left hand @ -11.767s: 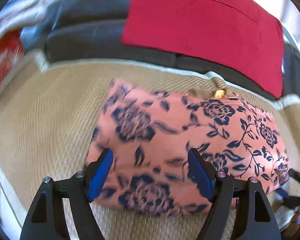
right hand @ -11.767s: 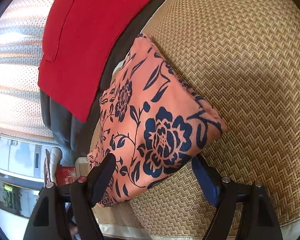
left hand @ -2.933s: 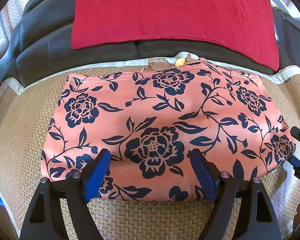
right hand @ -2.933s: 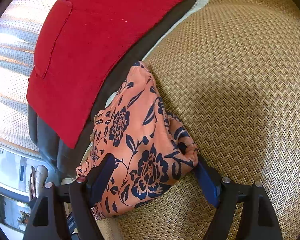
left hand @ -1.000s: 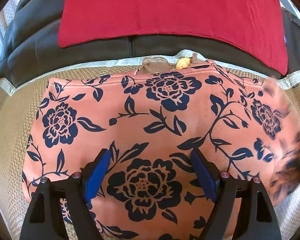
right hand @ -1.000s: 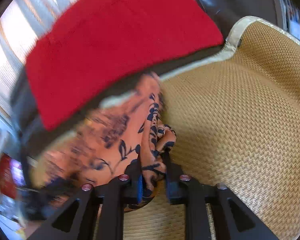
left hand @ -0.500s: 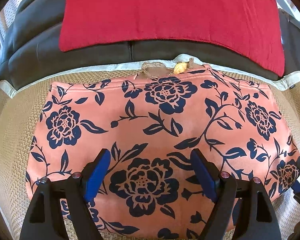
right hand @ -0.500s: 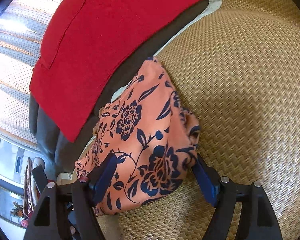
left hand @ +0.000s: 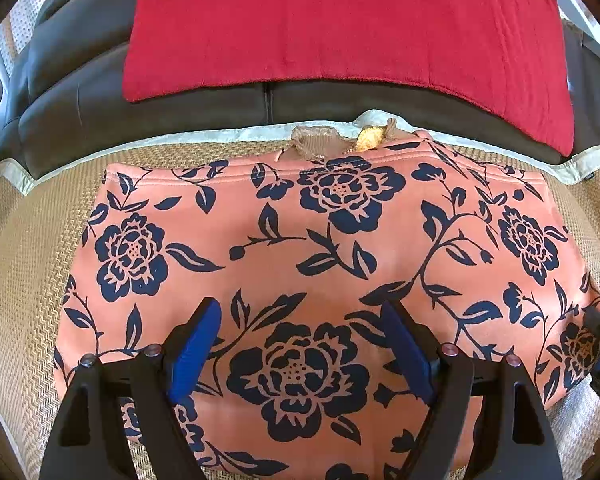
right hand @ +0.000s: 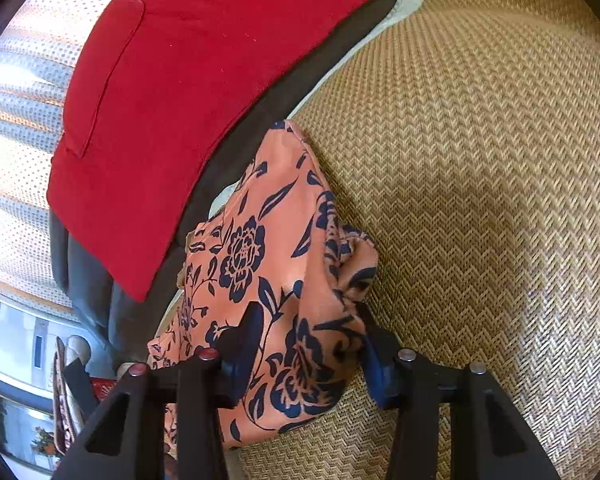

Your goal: Fold small clothes

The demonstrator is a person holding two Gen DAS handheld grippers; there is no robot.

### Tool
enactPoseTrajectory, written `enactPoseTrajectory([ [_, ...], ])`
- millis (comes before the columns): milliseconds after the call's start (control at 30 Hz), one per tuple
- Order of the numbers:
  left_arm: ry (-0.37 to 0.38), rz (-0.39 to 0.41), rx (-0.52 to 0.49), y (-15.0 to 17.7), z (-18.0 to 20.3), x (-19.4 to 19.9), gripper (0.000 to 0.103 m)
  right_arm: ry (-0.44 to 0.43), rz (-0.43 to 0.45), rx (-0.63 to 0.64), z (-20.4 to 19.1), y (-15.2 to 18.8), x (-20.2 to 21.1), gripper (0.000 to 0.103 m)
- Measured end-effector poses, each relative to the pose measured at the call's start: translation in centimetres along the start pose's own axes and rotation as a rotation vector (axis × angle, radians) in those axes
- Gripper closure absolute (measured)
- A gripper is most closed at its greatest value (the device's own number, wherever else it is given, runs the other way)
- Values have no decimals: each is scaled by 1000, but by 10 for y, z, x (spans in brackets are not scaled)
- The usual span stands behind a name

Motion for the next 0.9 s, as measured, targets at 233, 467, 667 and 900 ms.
enactPoseTrajectory([
  [233, 7, -4, -9, 0, 6, -3, 21, 1, 6, -23, 3, -3, -3, 45],
  [467, 12, -21, -15, 6, 8, -12, 20, 9, 3, -5, -1, -3, -12, 45],
  [667, 15, -21, -10, 6, 7, -13, 20, 23, -3, 22, -2, -4, -16, 48],
  [900, 13, -20, -14, 5, 7, -14, 20, 45, -10, 50, 2, -6, -19, 65],
])
Point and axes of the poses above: each gripper's, at about its wrist camera, not at the fingertips, and x roughly against the way its jaws point, z to its right, y to its underside, the point moved 5 cm from there along -x, roughly the way its jaws point, and after that the axes turned 12 degrees about z, right-handed, at the moved point
